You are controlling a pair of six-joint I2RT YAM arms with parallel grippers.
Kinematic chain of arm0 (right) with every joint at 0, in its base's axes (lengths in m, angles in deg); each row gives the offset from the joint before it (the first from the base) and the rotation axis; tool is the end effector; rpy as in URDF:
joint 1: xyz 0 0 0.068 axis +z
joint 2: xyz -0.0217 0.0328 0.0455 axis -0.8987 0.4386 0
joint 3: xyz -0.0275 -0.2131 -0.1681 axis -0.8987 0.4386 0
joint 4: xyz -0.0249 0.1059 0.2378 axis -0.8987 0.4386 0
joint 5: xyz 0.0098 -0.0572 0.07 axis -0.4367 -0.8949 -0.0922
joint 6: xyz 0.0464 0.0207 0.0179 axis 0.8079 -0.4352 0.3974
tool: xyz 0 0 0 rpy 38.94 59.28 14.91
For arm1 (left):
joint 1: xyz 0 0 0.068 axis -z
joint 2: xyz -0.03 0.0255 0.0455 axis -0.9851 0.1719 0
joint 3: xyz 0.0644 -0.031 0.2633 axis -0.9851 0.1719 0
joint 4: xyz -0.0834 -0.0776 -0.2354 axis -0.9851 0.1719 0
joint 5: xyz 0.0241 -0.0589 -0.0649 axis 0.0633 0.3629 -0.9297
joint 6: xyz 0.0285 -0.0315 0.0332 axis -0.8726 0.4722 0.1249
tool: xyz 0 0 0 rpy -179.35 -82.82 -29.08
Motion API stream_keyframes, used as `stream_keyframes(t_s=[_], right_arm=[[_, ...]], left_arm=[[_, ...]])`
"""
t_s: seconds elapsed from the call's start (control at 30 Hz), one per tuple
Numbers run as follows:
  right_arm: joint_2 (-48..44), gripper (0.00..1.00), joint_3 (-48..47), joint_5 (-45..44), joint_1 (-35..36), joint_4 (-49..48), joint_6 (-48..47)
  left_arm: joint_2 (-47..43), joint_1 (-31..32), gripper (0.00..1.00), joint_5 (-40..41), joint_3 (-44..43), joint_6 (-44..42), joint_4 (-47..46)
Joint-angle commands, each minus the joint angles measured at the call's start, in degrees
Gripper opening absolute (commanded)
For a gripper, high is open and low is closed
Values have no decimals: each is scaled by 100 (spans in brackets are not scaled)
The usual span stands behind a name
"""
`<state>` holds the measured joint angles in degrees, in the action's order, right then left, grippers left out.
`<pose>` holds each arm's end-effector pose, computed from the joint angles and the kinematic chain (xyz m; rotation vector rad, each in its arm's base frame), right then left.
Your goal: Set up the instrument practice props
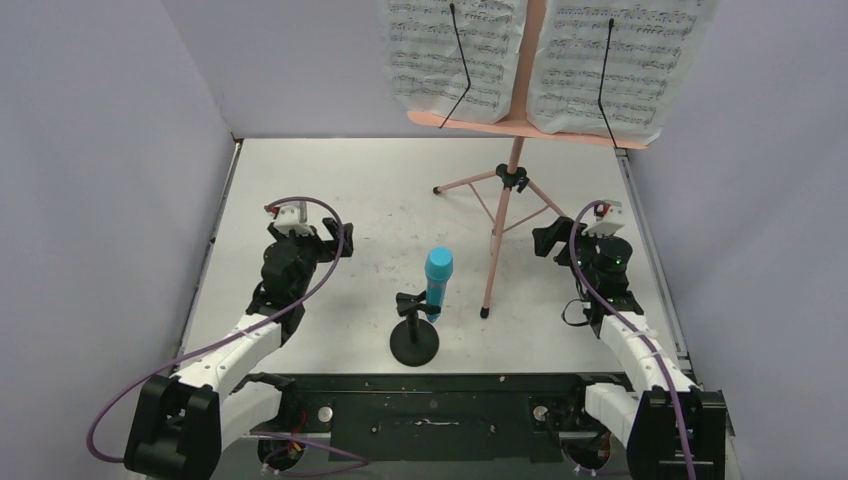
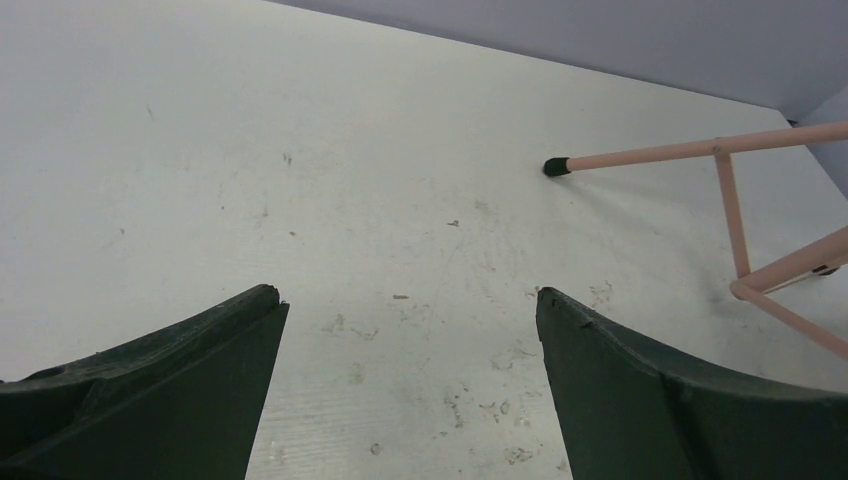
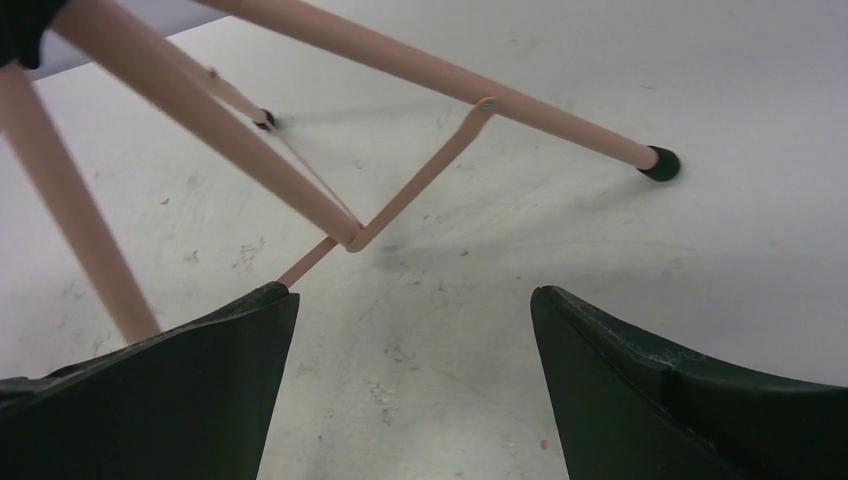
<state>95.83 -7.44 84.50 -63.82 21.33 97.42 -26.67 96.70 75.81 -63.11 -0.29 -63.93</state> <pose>0.2179 0.0117 0.2287 0.1280 1.8417 0.5597 0.2200 -0.0618 0.2394 -0.1260 1.6629 -0.4052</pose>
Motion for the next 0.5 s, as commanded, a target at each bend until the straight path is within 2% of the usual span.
stream_keyframes(t_s=[0.0,0.13,0.3,0.47], right_arm=[[343,90,94,-190,-391,-915,-69],[631,90,181,-371,-651,-1204,-351],[901,90,490,-695,-735,-1829,-369],[1230,90,1034,-777,-733,-3028,-549]], left_arm=[[46,-111,96,504,90,-312,-509],[-48,-136,96,888,199,-905,-274],[161,-139,96,1224,436,-1169,-508],[430,-138,96,1261,479,-1468,-784]])
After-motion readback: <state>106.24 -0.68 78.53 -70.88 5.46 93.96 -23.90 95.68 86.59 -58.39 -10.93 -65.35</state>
